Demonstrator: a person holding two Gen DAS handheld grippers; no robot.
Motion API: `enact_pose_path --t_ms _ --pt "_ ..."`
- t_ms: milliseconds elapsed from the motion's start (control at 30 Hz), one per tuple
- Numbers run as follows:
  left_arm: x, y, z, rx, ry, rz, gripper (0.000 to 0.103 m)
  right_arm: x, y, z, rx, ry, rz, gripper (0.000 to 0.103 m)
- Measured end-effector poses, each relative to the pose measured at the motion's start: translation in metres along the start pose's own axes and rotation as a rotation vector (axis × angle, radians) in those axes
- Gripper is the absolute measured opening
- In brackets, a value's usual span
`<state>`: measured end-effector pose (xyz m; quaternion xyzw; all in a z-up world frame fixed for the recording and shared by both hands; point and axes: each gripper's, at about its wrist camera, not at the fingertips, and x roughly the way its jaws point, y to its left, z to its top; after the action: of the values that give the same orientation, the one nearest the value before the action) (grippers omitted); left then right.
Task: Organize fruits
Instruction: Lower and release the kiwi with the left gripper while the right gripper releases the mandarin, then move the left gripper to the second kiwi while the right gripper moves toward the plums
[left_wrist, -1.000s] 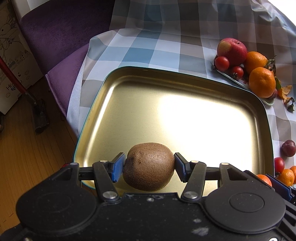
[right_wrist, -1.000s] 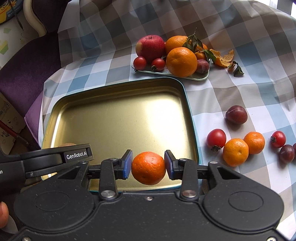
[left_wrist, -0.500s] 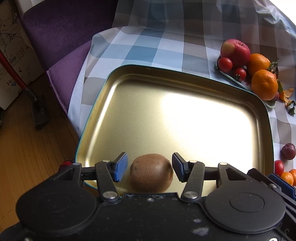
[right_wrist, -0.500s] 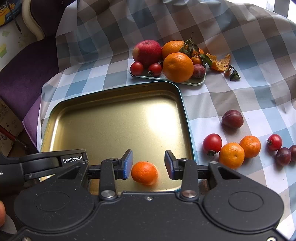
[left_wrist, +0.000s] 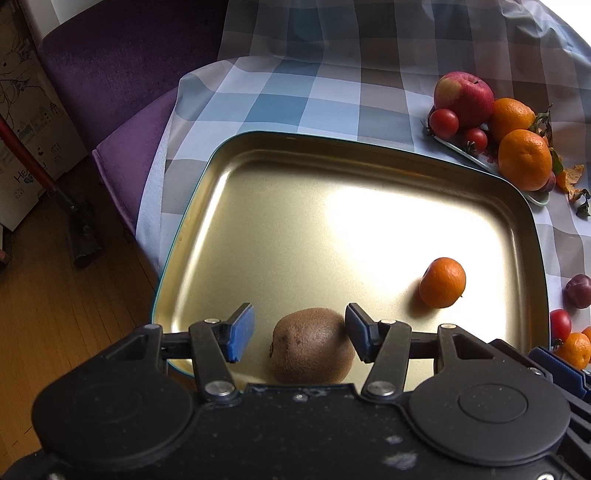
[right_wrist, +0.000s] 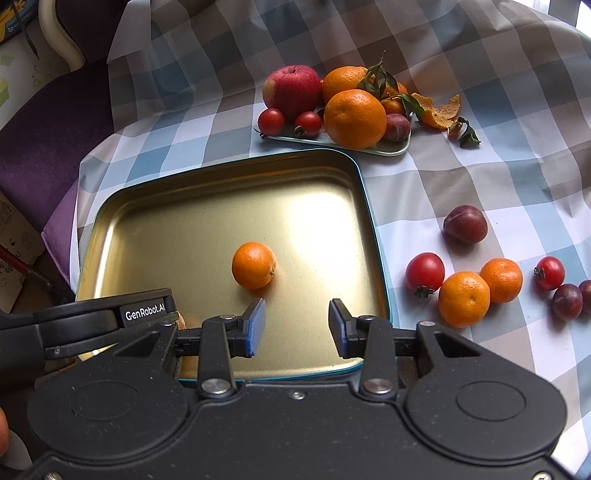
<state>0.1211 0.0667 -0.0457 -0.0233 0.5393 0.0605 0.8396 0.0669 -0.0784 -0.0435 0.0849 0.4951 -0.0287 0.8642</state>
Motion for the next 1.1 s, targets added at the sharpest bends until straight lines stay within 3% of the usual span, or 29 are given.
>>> enact_pose_path --t_ms 1100 --pt "-0.007 -0.015 -0.003 0.011 0.007 -0.011 0.057 -0.007 -0.017 0.001 0.024 0.008 -0.044 0.047"
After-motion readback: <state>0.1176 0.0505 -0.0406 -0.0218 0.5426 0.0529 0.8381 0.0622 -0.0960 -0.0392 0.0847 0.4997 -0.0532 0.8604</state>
